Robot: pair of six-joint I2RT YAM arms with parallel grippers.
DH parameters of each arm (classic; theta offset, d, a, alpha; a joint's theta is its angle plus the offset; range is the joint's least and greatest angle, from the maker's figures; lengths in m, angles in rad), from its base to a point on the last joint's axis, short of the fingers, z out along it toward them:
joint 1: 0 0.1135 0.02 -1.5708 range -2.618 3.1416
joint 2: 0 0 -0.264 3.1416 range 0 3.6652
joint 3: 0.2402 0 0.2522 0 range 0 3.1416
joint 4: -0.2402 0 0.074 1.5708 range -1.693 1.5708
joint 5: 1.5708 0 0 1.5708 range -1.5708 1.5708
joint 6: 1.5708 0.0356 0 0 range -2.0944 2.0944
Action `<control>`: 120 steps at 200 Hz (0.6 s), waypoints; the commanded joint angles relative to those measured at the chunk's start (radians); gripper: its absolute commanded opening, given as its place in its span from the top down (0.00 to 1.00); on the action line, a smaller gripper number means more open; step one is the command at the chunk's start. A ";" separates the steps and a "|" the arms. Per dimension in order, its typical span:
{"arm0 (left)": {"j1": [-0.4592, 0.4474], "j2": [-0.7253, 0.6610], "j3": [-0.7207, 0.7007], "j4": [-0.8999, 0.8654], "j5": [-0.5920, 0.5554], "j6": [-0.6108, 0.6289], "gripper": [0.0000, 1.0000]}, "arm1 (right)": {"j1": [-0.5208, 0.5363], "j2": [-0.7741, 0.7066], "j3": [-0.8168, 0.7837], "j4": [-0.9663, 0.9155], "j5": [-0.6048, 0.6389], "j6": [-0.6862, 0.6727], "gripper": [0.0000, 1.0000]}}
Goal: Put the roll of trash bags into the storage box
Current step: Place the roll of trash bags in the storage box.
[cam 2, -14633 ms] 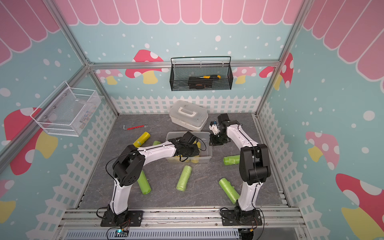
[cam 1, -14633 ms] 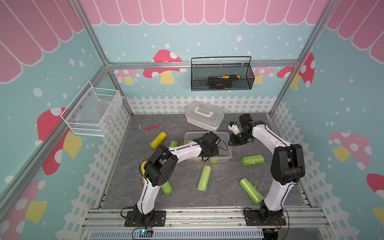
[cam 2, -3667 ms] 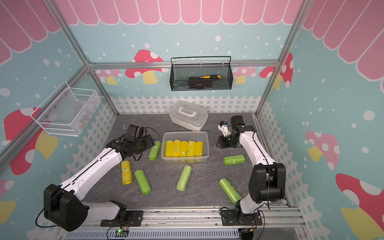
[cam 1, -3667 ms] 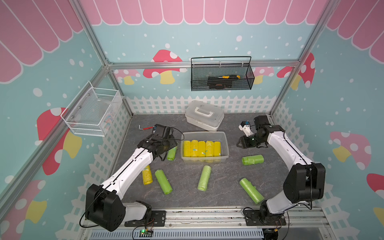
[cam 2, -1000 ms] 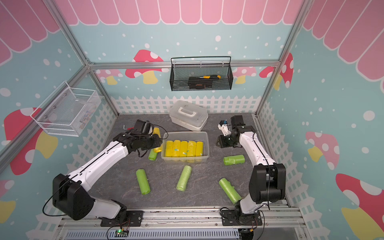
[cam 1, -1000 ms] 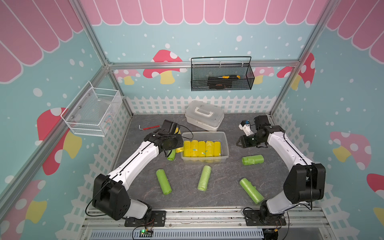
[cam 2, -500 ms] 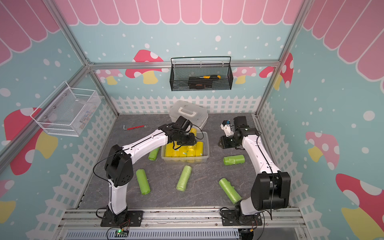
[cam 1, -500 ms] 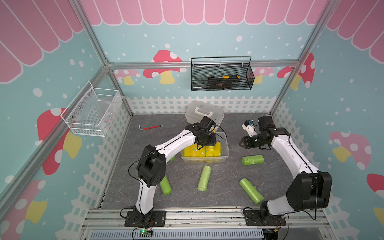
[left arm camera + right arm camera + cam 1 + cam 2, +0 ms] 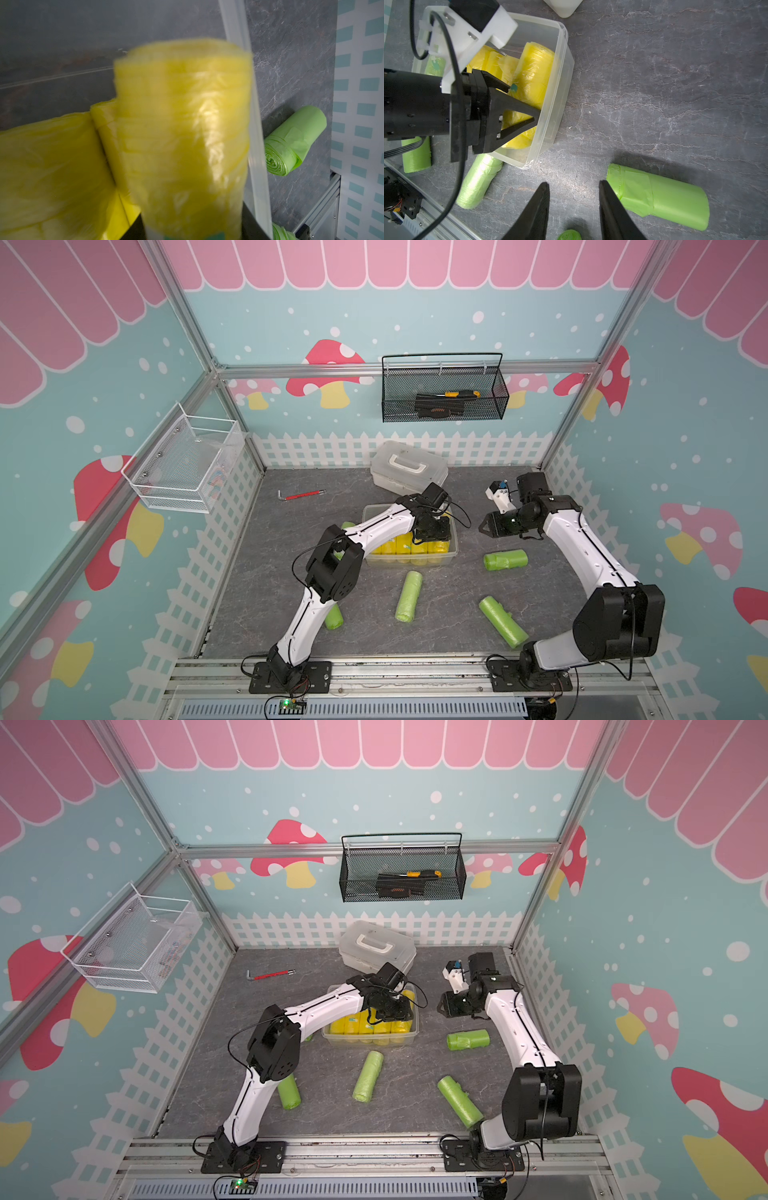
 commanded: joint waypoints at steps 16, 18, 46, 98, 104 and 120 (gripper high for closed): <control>-0.028 0.001 0.018 0.022 0.005 -0.034 0.51 | -0.007 -0.030 -0.016 -0.025 0.009 0.003 0.59; -0.029 -0.001 0.017 0.022 0.004 -0.034 0.51 | -0.007 -0.030 -0.016 -0.025 0.009 0.002 0.59; -0.032 -0.024 0.006 0.023 -0.007 -0.034 0.45 | -0.007 -0.026 -0.014 -0.026 0.004 0.002 0.59; -0.033 -0.061 -0.016 0.023 -0.010 -0.037 0.40 | -0.009 -0.024 -0.011 -0.025 0.004 0.002 0.59; -0.033 -0.066 -0.019 0.022 -0.009 -0.037 0.40 | -0.009 -0.022 -0.011 -0.025 0.004 0.003 0.59; -0.034 -0.084 -0.027 0.022 -0.005 -0.039 0.39 | -0.009 -0.021 -0.011 -0.026 0.004 0.002 0.59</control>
